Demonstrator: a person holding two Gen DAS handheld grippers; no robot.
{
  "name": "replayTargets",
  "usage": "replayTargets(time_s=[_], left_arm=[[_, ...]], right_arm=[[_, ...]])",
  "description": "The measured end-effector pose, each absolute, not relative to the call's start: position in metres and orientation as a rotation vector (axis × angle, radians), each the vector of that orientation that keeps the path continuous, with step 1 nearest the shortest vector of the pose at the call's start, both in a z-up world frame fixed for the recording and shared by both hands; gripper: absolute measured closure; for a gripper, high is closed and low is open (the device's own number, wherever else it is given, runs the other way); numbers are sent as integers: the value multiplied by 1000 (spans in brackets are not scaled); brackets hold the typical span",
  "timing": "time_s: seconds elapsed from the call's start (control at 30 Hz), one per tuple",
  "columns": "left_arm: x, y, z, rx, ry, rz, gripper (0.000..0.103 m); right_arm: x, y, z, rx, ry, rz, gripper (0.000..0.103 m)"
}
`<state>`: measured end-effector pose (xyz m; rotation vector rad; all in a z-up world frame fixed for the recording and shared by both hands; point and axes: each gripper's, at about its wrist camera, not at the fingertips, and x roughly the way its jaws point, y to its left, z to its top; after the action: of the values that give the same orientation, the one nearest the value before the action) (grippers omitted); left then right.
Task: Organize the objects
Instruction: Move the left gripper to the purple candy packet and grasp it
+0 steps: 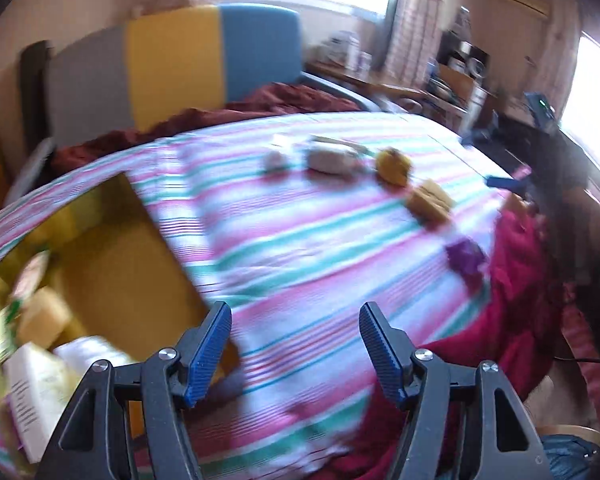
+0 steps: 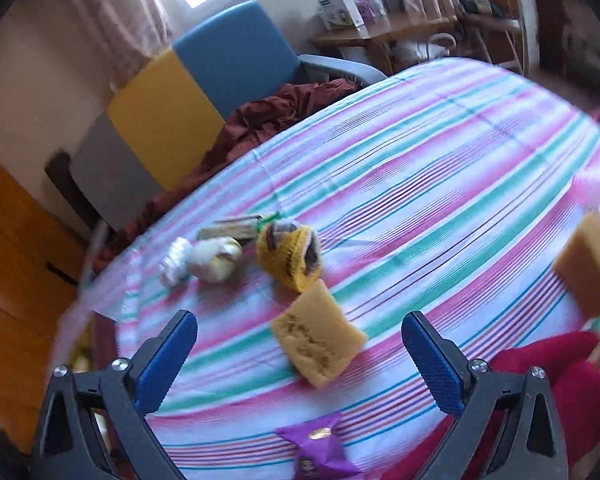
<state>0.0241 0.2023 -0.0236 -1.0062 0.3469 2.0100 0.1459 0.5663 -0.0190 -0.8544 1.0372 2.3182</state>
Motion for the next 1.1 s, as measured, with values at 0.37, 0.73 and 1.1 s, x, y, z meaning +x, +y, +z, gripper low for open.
replayTargets(time_s=[0.37, 0.73, 1.1], left_arm=[[32, 304, -49, -1204, 195, 1601, 46], [43, 381, -64, -1372, 134, 1457, 51], [57, 431, -89, -1454, 219, 1533, 51]], right_arm=[[157, 571, -23, -718, 1225, 2414, 0], [168, 575, -24, -596, 1333, 2506, 0], [171, 577, -25, -543, 1386, 2544, 0]])
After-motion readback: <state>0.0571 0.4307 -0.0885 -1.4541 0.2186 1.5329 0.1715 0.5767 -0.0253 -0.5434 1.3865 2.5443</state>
